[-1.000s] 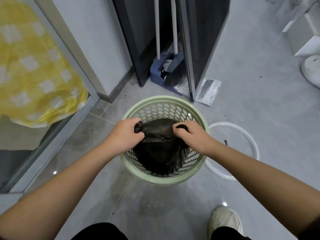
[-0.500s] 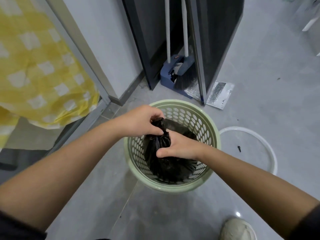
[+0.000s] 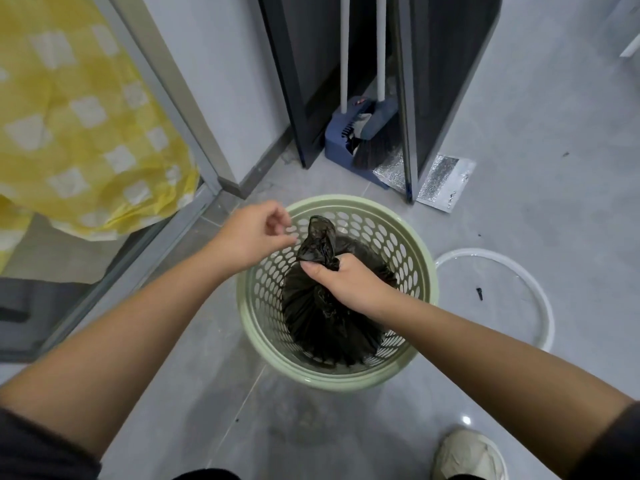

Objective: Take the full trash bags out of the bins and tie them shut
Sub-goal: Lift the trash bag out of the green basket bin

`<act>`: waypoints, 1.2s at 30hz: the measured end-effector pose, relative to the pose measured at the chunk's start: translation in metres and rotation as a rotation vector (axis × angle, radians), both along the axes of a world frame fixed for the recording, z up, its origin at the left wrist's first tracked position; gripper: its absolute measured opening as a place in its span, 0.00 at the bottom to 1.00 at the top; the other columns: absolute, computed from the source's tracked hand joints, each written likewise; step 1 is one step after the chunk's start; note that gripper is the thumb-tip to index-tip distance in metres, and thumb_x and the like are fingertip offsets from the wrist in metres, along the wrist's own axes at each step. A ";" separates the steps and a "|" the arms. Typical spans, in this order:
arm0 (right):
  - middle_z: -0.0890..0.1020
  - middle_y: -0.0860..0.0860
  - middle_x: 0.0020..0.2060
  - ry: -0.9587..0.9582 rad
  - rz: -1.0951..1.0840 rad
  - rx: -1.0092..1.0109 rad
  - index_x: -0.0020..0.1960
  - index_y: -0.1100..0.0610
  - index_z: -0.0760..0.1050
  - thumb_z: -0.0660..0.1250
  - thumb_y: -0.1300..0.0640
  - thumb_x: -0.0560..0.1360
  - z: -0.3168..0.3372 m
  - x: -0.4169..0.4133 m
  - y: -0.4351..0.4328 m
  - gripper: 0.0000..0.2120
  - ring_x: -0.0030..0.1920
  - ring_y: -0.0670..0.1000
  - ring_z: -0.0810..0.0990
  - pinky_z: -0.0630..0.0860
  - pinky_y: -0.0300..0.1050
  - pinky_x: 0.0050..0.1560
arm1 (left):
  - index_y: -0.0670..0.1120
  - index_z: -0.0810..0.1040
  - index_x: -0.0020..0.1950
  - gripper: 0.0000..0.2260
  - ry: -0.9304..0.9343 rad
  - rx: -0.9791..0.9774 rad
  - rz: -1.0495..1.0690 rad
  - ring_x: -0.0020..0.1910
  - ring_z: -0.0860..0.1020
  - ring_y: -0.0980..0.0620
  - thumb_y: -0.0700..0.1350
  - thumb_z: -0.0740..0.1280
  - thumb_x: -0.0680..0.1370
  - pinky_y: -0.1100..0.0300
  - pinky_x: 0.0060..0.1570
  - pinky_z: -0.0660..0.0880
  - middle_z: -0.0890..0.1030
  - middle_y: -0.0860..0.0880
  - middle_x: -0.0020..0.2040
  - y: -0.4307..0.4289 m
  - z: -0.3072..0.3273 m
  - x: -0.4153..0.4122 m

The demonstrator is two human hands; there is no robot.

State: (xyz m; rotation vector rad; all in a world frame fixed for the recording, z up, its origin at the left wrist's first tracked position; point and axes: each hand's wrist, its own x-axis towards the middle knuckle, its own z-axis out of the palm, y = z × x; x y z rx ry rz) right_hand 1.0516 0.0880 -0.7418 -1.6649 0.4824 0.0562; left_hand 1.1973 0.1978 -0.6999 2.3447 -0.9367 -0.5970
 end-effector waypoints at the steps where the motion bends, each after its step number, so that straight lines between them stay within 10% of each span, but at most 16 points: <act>1: 0.85 0.49 0.50 0.008 0.000 0.019 0.53 0.53 0.81 0.66 0.48 0.76 0.002 0.000 0.000 0.12 0.53 0.47 0.81 0.75 0.49 0.61 | 0.48 0.76 0.46 0.10 -0.092 0.013 0.030 0.38 0.74 0.55 0.44 0.74 0.70 0.61 0.41 0.71 0.76 0.52 0.40 0.012 -0.003 0.000; 7: 0.85 0.48 0.48 0.053 -0.018 0.037 0.50 0.51 0.82 0.67 0.47 0.75 0.013 0.002 0.002 0.09 0.51 0.47 0.82 0.75 0.52 0.61 | 0.48 0.69 0.59 0.19 -0.005 0.155 0.291 0.43 0.76 0.49 0.45 0.73 0.72 0.56 0.40 0.74 0.72 0.48 0.52 0.052 -0.020 -0.005; 16: 0.85 0.51 0.45 0.077 -0.109 0.011 0.48 0.55 0.81 0.67 0.45 0.75 0.069 0.005 -0.008 0.14 0.44 0.47 0.84 0.77 0.39 0.49 | 0.44 0.74 0.54 0.07 0.213 0.037 0.358 0.30 0.76 0.50 0.43 0.67 0.77 0.64 0.20 0.72 0.76 0.46 0.40 0.052 -0.018 -0.007; 23: 0.86 0.50 0.42 0.047 -0.249 -0.026 0.44 0.52 0.81 0.69 0.39 0.70 0.112 0.006 -0.019 0.16 0.46 0.53 0.84 0.77 0.56 0.58 | 0.43 0.74 0.52 0.07 0.191 0.025 0.393 0.27 0.75 0.49 0.42 0.67 0.77 0.65 0.18 0.69 0.76 0.46 0.37 0.046 -0.013 0.008; 32: 0.84 0.49 0.39 -0.102 -0.392 -0.028 0.45 0.53 0.80 0.68 0.43 0.73 0.191 -0.003 -0.043 0.13 0.44 0.52 0.84 0.79 0.47 0.47 | 0.42 0.72 0.56 0.09 0.222 0.075 0.414 0.31 0.78 0.46 0.45 0.64 0.79 0.58 0.28 0.72 0.79 0.44 0.42 0.044 -0.010 0.027; 36: 0.84 0.47 0.36 -0.156 -0.496 0.012 0.46 0.52 0.79 0.68 0.45 0.74 0.220 -0.027 -0.052 0.11 0.43 0.51 0.84 0.79 0.45 0.45 | 0.42 0.70 0.64 0.18 0.005 0.230 0.388 0.55 0.77 0.39 0.49 0.66 0.77 0.49 0.52 0.76 0.75 0.40 0.61 0.036 -0.006 0.023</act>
